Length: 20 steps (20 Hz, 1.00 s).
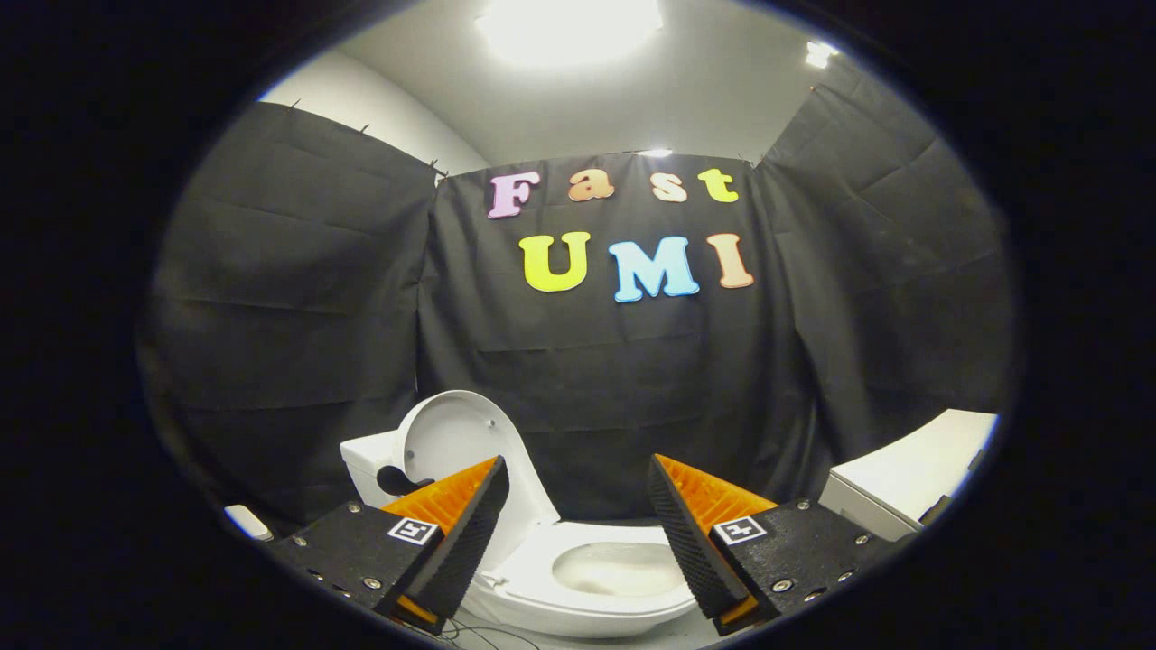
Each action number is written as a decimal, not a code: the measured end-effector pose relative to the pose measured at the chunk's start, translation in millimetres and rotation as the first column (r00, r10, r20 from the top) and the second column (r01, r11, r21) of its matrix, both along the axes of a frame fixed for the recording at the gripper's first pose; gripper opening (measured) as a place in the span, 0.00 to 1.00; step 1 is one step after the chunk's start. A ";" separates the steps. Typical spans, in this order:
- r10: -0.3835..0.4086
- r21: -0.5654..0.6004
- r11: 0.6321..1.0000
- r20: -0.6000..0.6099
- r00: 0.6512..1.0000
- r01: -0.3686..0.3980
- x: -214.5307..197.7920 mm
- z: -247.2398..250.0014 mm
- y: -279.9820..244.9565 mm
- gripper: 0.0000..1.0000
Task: Open the toilet lid.
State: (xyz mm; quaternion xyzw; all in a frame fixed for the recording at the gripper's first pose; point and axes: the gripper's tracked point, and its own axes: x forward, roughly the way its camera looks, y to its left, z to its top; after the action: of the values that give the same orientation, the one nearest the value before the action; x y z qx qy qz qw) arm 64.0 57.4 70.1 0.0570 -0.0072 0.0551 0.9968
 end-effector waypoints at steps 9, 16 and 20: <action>-0.039 -0.029 0.999 -0.006 0.999 0.039 -43.2 -22.7 -37.3 0.95; -0.057 -0.053 0.997 -0.054 0.997 0.054 -59.4 -54.5 -53.4 0.95; -0.069 -0.039 0.997 -0.057 0.996 0.067 -62.6 -63.4 -58.6 0.95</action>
State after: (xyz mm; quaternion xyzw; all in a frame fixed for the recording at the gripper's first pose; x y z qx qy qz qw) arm 1.4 -1.3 6.7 0.0400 0.0208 0.0195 0.9988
